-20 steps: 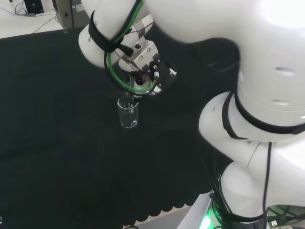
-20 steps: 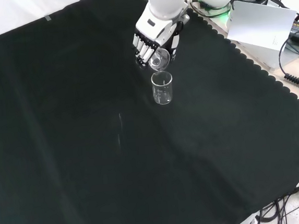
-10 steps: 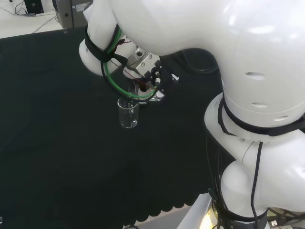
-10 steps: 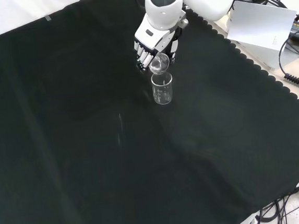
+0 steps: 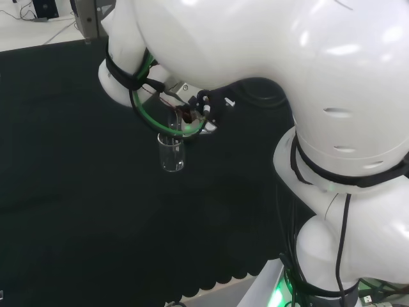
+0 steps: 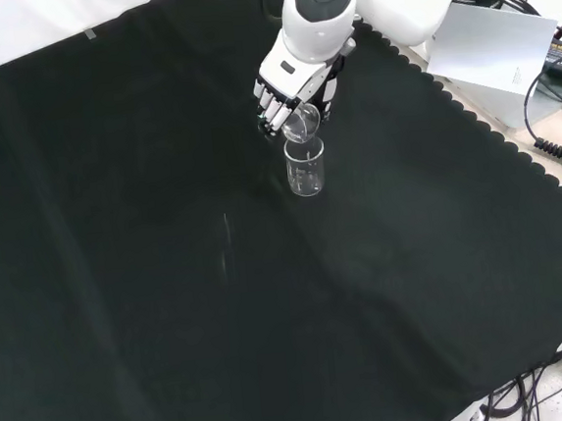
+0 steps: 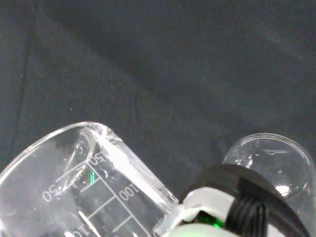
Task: Pour the water from the handheld beaker into the one on the table.
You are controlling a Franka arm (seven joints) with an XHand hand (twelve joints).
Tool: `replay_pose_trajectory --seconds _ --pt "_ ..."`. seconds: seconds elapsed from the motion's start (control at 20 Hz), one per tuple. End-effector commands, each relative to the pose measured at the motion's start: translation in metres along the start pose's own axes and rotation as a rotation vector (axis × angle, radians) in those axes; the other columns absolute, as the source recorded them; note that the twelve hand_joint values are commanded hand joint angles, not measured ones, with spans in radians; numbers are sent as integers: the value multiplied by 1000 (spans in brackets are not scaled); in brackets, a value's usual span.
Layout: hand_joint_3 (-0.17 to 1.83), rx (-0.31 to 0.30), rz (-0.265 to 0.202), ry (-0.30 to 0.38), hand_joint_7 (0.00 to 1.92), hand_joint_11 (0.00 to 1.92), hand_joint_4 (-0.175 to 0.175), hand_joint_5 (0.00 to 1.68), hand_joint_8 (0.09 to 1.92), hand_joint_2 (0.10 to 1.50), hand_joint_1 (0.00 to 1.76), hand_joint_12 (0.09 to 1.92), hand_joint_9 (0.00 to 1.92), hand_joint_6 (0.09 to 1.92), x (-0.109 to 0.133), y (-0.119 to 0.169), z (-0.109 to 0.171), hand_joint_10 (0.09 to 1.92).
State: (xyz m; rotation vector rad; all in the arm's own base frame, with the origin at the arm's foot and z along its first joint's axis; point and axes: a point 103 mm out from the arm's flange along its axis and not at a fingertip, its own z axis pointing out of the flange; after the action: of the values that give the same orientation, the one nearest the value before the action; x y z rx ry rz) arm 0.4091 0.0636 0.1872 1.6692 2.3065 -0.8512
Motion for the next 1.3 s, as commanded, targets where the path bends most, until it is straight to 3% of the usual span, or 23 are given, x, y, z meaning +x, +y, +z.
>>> replay_pose_trajectory --seconds 0.05,1.3 --pt "-175 7 7 -26 1445 1336 -175 1377 307 997 1435 793 1642 186 0 1 -1 87" --pt "-175 50 20 -137 1449 1334 -175 1383 299 996 1435 796 1642 174 3 1 -11 87"
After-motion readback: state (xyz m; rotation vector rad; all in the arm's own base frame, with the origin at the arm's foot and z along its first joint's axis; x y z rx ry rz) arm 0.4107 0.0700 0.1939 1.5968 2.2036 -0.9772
